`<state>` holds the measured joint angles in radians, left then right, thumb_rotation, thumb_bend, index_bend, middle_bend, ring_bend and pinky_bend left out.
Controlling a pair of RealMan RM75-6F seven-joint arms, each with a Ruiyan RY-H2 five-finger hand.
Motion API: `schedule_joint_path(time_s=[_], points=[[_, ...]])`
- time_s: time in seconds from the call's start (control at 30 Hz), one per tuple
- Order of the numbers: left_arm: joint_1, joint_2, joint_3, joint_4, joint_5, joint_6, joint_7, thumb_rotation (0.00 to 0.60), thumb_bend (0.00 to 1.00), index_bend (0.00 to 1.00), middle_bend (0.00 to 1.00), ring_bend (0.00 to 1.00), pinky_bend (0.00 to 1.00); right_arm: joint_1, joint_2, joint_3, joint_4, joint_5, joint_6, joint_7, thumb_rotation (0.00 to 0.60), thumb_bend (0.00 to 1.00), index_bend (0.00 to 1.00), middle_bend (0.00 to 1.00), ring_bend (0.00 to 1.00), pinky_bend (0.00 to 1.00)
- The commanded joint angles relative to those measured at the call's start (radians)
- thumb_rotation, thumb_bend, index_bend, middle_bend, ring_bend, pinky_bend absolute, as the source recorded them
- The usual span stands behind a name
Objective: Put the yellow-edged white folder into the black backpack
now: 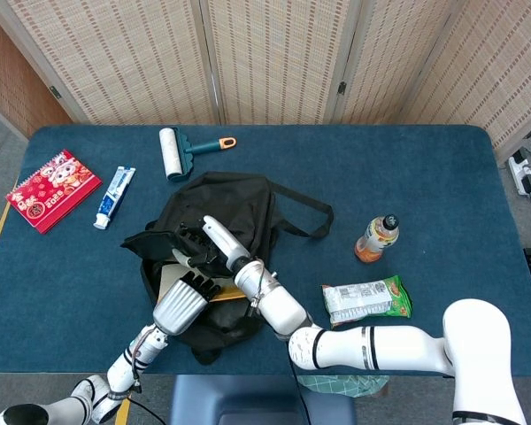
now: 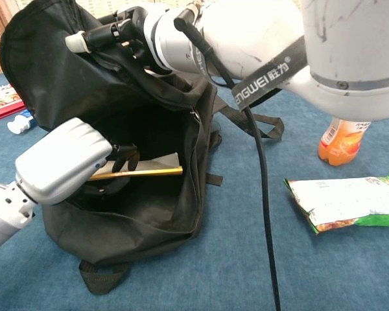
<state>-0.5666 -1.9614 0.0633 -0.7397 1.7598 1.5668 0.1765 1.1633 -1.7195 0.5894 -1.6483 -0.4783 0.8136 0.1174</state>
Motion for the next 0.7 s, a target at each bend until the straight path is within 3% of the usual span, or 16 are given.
schedule_joint_path(time_s=[0.03, 0.33, 0.7], points=[[-0.021, 0.001, -0.025, 0.007, -0.014, -0.028, 0.021, 0.600, 0.49, 0.75, 0.75, 0.67, 0.68, 0.001, 0.001, -0.003, -0.003, 0.000, -0.001, 0.002, 0.600, 0.78, 0.84, 0.51, 0.52, 0.66], [-0.068, -0.007, -0.071, 0.029, -0.031, -0.071, 0.070, 0.600, 0.49, 0.75, 0.75, 0.67, 0.68, 0.005, -0.002, -0.011, -0.005, -0.005, -0.001, 0.011, 0.600, 0.78, 0.84, 0.51, 0.52, 0.66], [-0.123, -0.045, -0.080, 0.099, -0.018, -0.101, 0.095, 0.600, 0.49, 0.75, 0.75, 0.67, 0.68, 0.006, -0.003, -0.015, -0.008, -0.016, -0.003, 0.024, 0.600, 0.78, 0.84, 0.51, 0.52, 0.66]])
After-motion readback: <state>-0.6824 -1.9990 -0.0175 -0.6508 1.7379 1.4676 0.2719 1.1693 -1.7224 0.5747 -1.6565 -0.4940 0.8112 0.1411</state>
